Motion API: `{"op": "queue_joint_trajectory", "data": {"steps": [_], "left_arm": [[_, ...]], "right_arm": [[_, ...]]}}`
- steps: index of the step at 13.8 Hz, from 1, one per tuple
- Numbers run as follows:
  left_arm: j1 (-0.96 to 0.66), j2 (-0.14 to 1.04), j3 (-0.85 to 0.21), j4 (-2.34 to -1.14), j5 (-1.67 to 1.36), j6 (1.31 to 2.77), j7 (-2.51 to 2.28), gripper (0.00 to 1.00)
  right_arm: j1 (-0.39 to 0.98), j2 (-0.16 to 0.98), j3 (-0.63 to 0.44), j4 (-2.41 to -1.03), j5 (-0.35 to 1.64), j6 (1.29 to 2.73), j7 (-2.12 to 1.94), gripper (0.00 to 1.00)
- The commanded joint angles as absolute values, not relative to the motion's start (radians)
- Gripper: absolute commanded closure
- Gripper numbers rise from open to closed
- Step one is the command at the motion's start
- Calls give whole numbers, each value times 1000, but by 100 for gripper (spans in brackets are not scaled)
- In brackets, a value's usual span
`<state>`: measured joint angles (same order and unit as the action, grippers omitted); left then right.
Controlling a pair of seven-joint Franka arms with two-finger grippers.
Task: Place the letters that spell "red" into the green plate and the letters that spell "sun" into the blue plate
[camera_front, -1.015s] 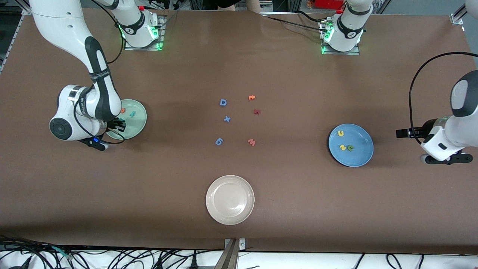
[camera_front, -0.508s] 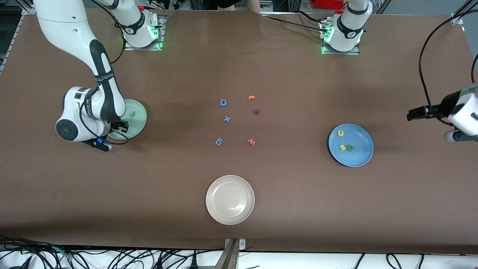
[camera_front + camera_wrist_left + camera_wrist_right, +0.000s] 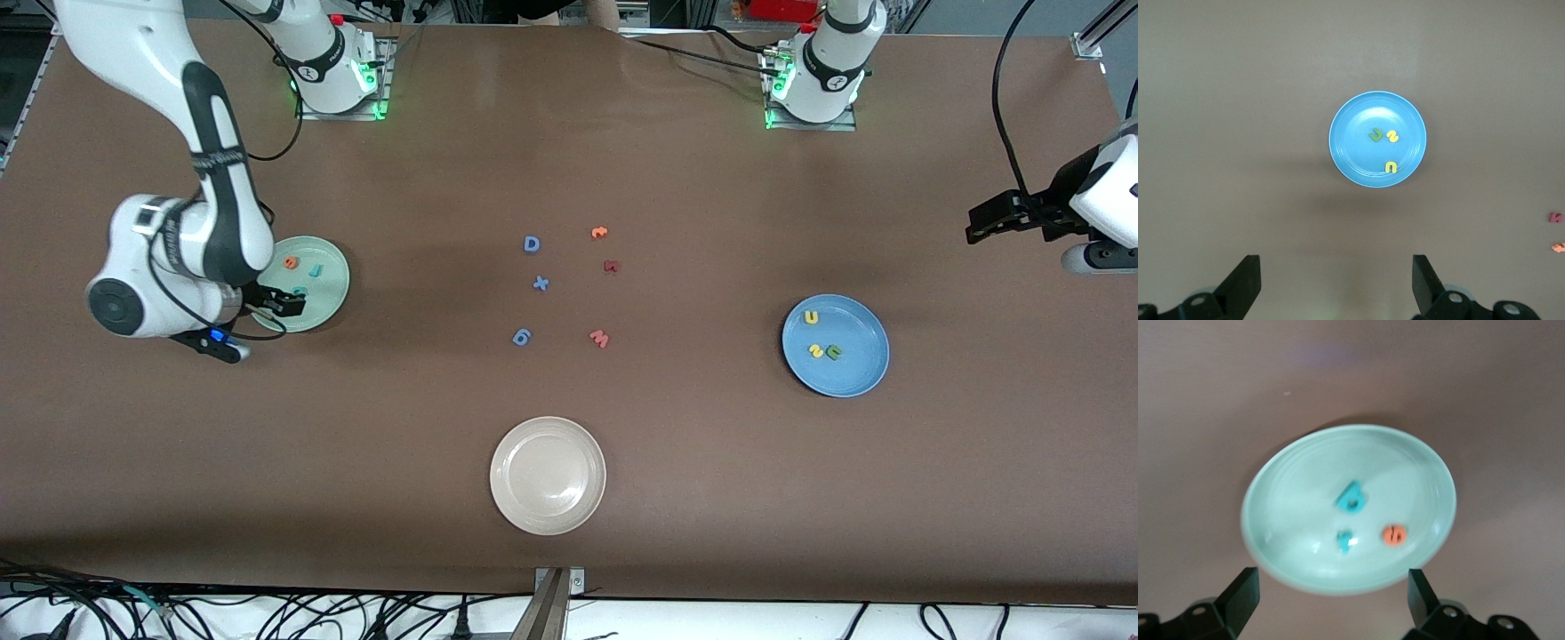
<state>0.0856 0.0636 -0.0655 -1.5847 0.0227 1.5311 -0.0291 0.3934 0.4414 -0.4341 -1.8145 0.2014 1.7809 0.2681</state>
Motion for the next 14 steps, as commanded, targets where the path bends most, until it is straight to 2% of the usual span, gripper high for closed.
{"op": "queue_joint_trajectory", "data": {"steps": [1, 4, 6, 9, 14], "left_arm": [[84, 49, -54, -1603, -8, 1539, -8, 0], [81, 51, -54, -1597, -5, 1543, -8, 0], [81, 52, -54, -1597, -6, 1543, -5, 0], [80, 52, -54, -1595, -5, 1543, -3, 0], [75, 58, -54, -1577, -5, 1539, -6, 0]], "right_arm": [[388, 425, -456, -1627, 216, 1568, 261, 1], [388, 425, -494, -1417, 212, 1401, 241, 1], [388, 425, -508, -1301, 215, 1352, 239, 1], [388, 417, -508, -1255, 213, 1341, 239, 1], [391, 401, -497, -1256, 210, 1347, 72, 1]]}}
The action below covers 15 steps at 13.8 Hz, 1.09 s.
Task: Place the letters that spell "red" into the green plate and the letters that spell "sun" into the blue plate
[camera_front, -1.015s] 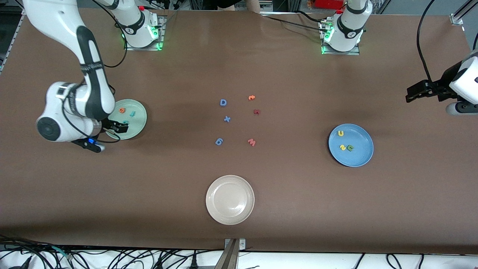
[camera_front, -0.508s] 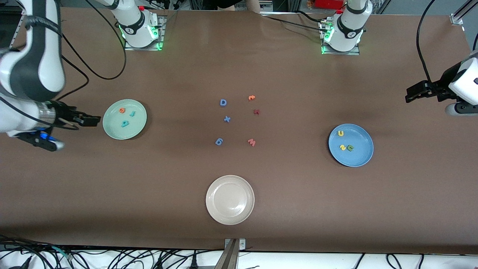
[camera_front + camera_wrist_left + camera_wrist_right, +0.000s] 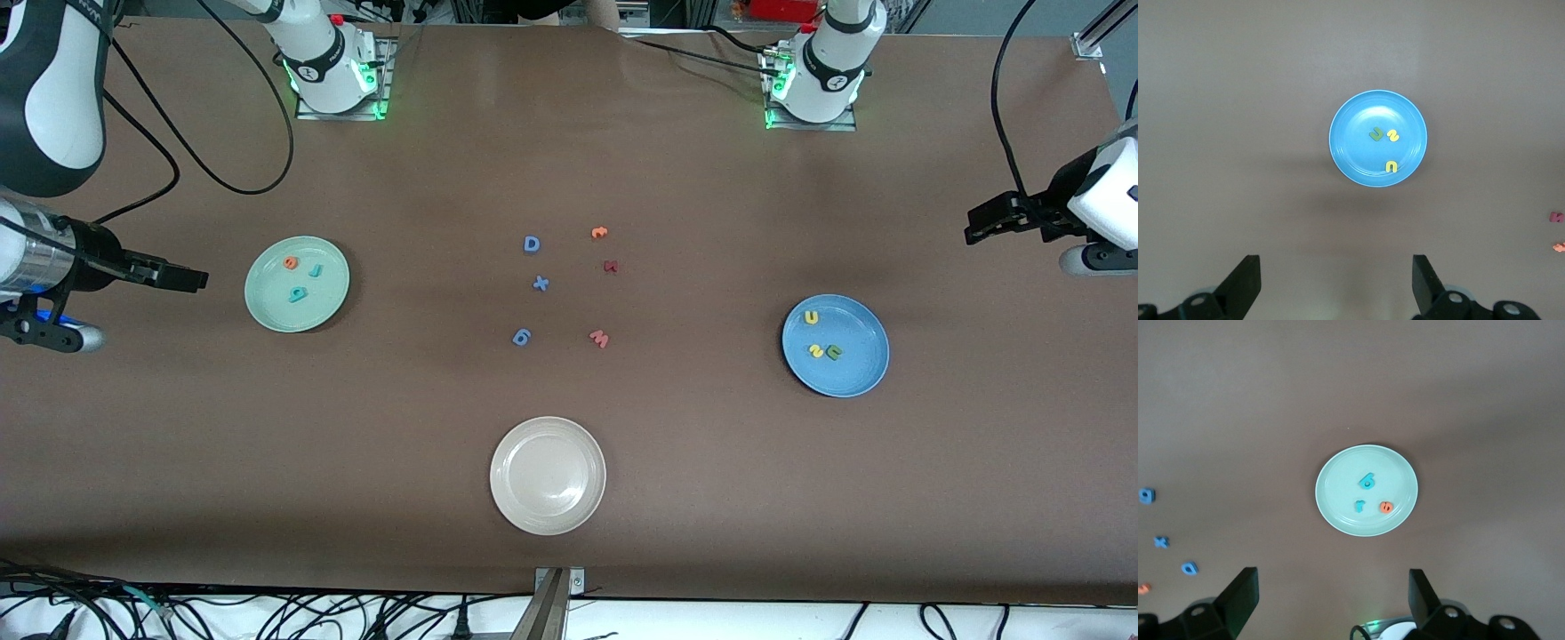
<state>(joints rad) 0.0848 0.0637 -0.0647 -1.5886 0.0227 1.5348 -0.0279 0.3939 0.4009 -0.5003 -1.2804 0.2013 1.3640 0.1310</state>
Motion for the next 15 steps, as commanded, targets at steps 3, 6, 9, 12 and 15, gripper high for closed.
{"op": "queue_joint_trajectory", "data": {"steps": [3, 6, 9, 12, 15], "left_arm": [[83, 67, -54, -1572, -8, 1539, -3, 0], [84, 75, -54, -1568, -5, 1537, 8, 0], [89, 74, -48, -1566, -8, 1540, 31, 0], [87, 75, -49, -1568, -8, 1539, 34, 0], [87, 75, -49, -1568, -9, 1539, 48, 0]], "right_arm": [[399, 405, -494, -1258, 189, 1413, 81, 1], [388, 411, -495, -1249, 195, 1419, 84, 1], [350, 413, -479, -1249, 199, 1460, 80, 0], [186, 410, -289, -1207, 190, 1444, 67, 0], [109, 399, -120, -1209, -16, 1451, 84, 0]]}}
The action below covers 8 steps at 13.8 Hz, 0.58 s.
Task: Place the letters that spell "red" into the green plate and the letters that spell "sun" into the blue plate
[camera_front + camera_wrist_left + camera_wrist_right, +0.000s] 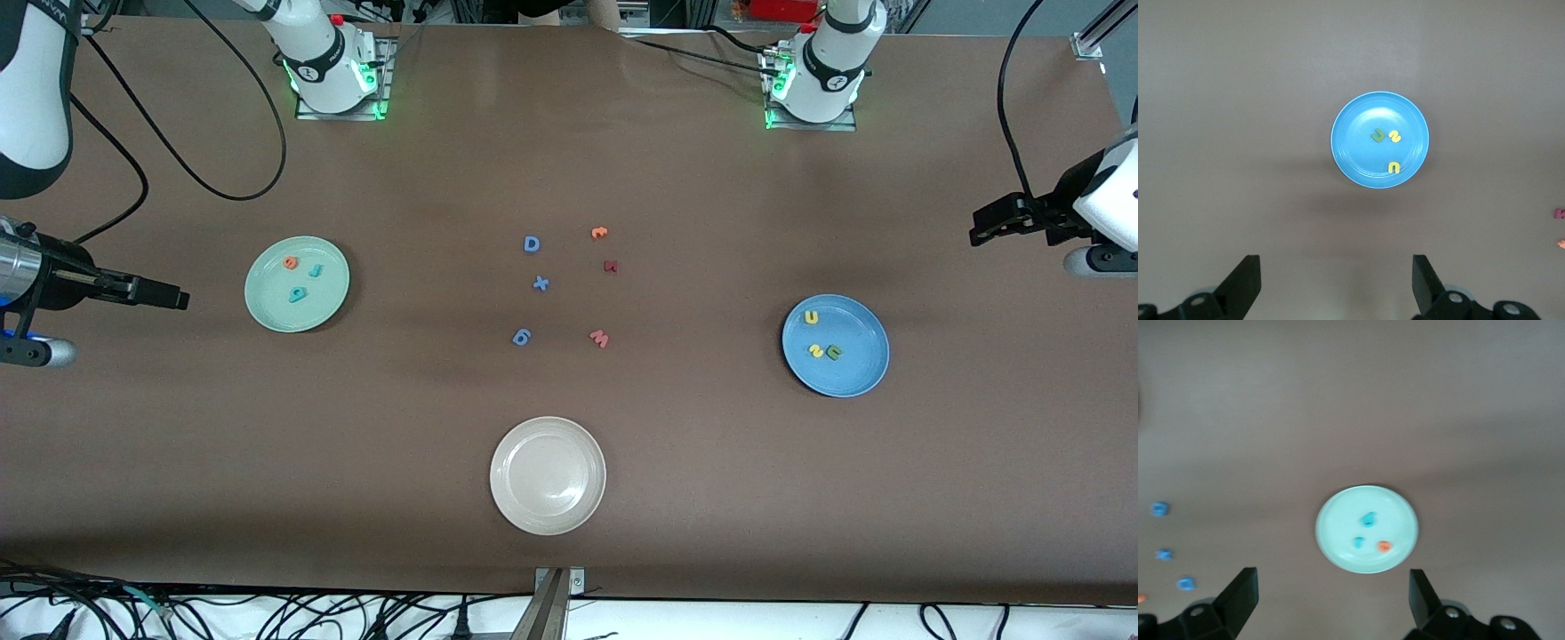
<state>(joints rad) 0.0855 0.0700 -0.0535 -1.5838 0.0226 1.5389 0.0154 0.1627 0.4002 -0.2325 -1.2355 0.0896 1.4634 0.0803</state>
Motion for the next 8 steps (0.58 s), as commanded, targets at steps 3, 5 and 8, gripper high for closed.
{"op": "queue_joint_trajectory", "data": {"steps": [3, 5, 8], "left_arm": [[92, 74, -45, -1566, -8, 1540, 49, 0], [106, 74, -44, -1566, -9, 1539, 69, 0], [106, 74, -46, -1566, -9, 1539, 77, 0]], "right_arm": [[-50, 387, 107, -1221, -80, 1447, 87, 0], [-51, 347, 98, -1287, -71, 1472, 89, 0], [-51, 237, 97, -1472, -69, 1607, 89, 0]]}}
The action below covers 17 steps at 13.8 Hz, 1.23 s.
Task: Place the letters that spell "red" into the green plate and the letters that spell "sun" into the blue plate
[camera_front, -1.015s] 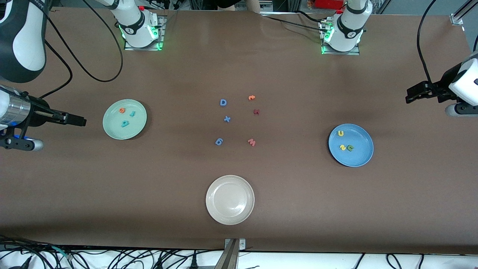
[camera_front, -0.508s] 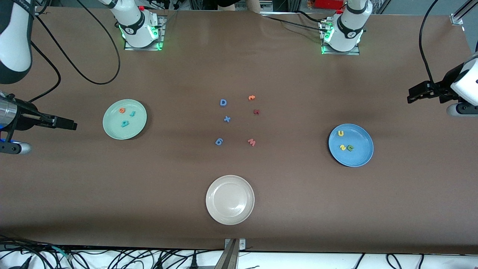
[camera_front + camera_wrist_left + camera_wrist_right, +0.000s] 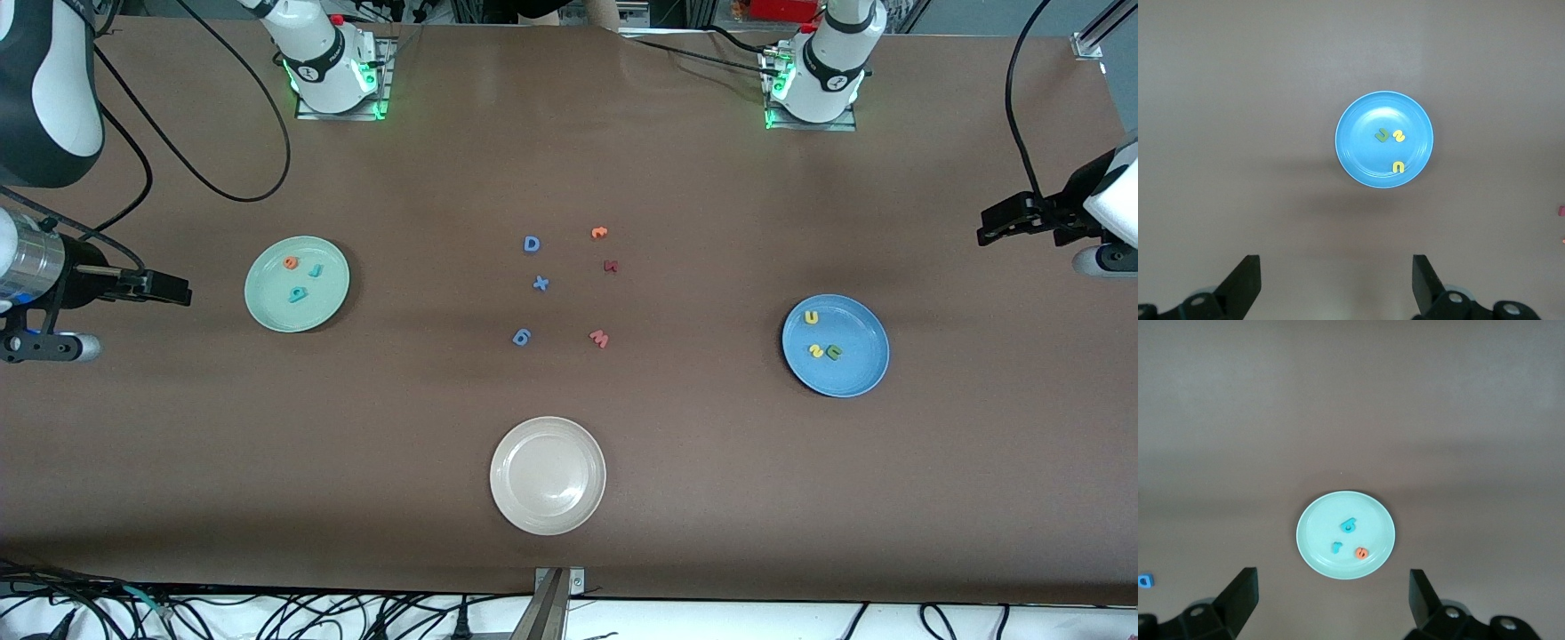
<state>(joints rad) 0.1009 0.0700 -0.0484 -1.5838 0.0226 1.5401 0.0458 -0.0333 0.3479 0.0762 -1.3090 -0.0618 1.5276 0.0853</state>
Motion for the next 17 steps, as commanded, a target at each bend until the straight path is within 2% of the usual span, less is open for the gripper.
{"op": "queue_joint_trajectory", "data": {"steps": [1, 5, 17], "left_arm": [[106, 74, -46, -1566, -9, 1539, 77, 0], [104, 74, -46, -1566, -9, 1539, 77, 0], [103, 75, -51, -1568, -8, 1537, 77, 0]], "right_arm": [[-51, 238, 89, -1473, -69, 1609, 84, 0], [-55, 252, 80, -1462, -17, 1615, 90, 0], [-54, 252, 86, -1459, -38, 1609, 137, 0]]}}
